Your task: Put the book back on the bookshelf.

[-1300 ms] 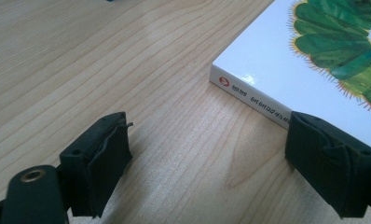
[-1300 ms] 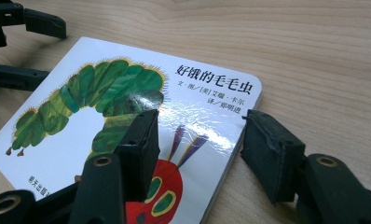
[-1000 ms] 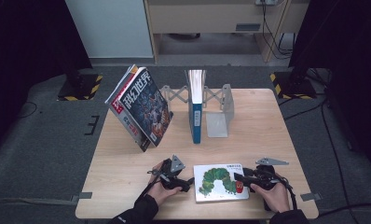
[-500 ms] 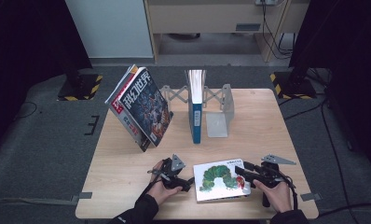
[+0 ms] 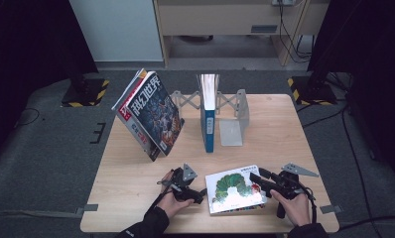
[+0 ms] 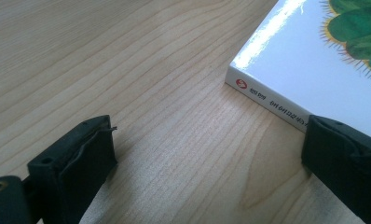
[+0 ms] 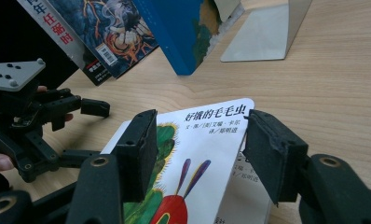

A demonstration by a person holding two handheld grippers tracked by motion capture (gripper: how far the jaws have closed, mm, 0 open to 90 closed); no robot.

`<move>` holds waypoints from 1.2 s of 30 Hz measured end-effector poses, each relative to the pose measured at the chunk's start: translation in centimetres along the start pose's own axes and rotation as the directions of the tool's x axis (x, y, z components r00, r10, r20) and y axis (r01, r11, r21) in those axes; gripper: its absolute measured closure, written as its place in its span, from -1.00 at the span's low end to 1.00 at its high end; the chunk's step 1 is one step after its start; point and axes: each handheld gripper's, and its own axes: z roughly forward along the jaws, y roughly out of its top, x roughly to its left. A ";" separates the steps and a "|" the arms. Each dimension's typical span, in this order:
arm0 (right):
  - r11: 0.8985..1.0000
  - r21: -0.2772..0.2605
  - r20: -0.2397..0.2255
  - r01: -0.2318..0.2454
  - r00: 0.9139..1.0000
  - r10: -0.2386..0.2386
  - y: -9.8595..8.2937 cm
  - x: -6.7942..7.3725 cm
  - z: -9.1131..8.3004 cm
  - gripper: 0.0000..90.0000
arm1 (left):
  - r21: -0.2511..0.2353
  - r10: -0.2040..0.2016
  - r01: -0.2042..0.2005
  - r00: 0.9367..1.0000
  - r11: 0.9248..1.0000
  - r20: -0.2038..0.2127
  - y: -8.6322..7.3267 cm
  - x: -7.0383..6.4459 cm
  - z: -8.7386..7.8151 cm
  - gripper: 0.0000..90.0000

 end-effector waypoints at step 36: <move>0.987 0.151 -0.129 -0.055 0.989 0.075 -0.2 -0.1 1.5 0.54 | -0.109 -0.130 0.142 0.986 0.984 0.107 0.6 0.3 -2.0 -0.67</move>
